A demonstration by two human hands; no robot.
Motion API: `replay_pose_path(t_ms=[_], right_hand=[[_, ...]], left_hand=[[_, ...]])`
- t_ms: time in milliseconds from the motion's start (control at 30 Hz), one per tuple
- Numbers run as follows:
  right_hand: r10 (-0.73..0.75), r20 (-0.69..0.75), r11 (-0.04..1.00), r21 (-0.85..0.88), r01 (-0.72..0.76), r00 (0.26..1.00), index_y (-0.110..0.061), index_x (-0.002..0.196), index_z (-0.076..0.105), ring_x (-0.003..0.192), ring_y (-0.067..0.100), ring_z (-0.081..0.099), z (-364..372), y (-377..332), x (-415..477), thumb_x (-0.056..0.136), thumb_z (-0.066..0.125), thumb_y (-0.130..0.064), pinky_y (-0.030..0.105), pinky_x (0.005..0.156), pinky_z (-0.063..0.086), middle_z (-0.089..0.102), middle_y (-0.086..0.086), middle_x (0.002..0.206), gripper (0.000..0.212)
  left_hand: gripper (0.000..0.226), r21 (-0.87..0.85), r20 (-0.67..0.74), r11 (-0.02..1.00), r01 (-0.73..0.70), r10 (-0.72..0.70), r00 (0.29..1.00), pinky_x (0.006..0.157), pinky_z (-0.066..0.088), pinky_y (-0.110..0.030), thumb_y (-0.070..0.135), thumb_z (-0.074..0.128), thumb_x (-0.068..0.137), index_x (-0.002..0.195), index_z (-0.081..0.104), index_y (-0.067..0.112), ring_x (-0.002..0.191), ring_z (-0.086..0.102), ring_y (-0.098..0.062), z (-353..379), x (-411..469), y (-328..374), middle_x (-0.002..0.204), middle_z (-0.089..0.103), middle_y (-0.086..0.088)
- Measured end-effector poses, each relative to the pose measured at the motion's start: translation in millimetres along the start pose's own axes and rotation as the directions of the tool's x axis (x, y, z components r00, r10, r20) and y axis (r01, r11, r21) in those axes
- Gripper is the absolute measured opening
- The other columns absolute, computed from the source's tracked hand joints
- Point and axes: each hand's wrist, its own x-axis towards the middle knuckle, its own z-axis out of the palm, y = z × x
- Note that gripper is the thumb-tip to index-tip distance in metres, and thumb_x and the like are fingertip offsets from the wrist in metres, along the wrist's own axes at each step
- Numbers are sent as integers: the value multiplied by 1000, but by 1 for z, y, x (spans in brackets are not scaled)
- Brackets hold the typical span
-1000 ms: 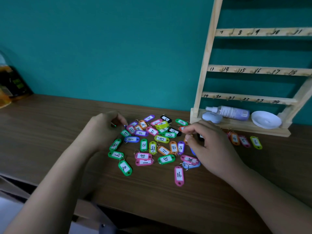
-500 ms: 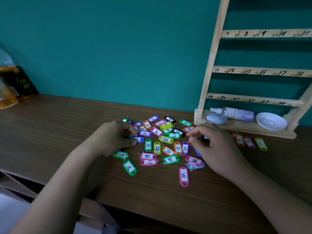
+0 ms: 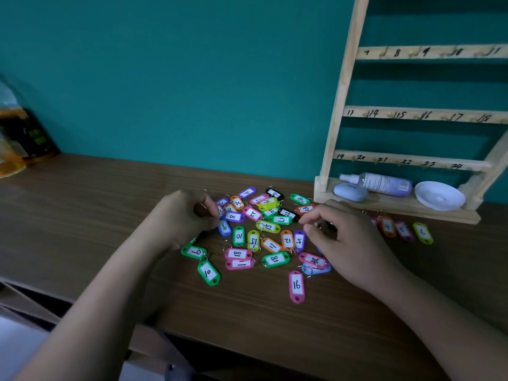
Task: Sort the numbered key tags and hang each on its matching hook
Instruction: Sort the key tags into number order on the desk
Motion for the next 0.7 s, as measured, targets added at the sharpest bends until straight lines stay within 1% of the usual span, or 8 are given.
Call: replay_pose_path(t_ms=[67, 200, 267, 333, 400, 500, 567, 700], right_hand=[[0, 5, 1000, -3, 0, 1000, -35, 104, 74, 107, -11, 55, 0, 0, 0, 100, 71, -26, 0, 83, 30, 63, -28, 99, 11], [4, 2, 1000, -2, -4, 1000, -35, 105, 74, 105, -9, 56, 0, 0, 0, 100, 71, -26, 6, 82, 32, 63, -27, 98, 11], [1, -2, 1000, 5, -1, 1000, -34, 105, 75, 105, -9, 57, 1, 0, -1, 100, 71, -25, 7, 82, 33, 63, -28, 98, 11], [3, -15, 1000, 16, -3, 1000, -34, 104, 75, 105, -8, 57, 1, -1, 0, 99, 71, -25, 5, 82, 34, 64, -27, 97, 11], [13, -74, 999, 43, -10, 997, -32, 102, 76, 102, -5, 60, -1, -1, 1, 98, 71, -21, 4, 81, 37, 67, -22, 96, 12], [16, -229, 999, 52, -4, 973, -25, 98, 75, 101, -4, 61, -7, 2, 4, 98, 70, -11, 3, 83, 38, 70, -16, 97, 15], [31, -278, 999, 42, -20, 960, -23, 99, 74, 101, -3, 62, -10, 5, 6, 99, 69, -7, 4, 87, 39, 72, -13, 100, 17], [81, -245, 997, 5, -83, 966, -23, 100, 75, 101, -1, 59, -9, 13, 7, 99, 69, -8, 7, 87, 39, 71, -13, 102, 16]], left_hand=[[7, 32, -8, 999, 10, -10, 1000, 78, 55, -33, 37, 81, 88, 86, 75, 37, 88, 67, -9, 1, 1, -1, 91, 74, 12], [6, 54, -36, 999, -8, 10, 999, 67, 44, -21, 40, 79, 90, 87, 75, 38, 87, 63, 1, 2, 1, -3, 90, 71, 18], [6, 83, -8, 996, -33, 34, 999, 65, 43, -20, 40, 79, 89, 91, 74, 42, 84, 64, 0, 3, -1, -1, 91, 70, 18], [14, 121, 50, 991, -64, 58, 997, 66, 45, -19, 35, 78, 90, 96, 73, 47, 82, 65, -1, 4, -2, 2, 96, 69, 19], [23, 151, 93, 985, -88, 75, 993, 70, 48, -18, 29, 75, 90, 97, 72, 50, 84, 65, -1, 5, -3, 3, 101, 67, 20], [27, 201, 119, 971, -131, 109, 987, 70, 40, -9, 23, 76, 88, 97, 72, 48, 88, 58, 3, 5, -4, 3, 105, 61, 21], [21, 219, 125, 965, -143, 118, 985, 70, 37, -7, 27, 78, 89, 96, 72, 46, 90, 56, 3, 4, -4, 2, 106, 60, 20], [12, 219, 133, 964, -151, 124, 983, 70, 37, -8, 41, 83, 87, 90, 71, 41, 92, 56, 9, 4, -4, 2, 104, 64, 21]])
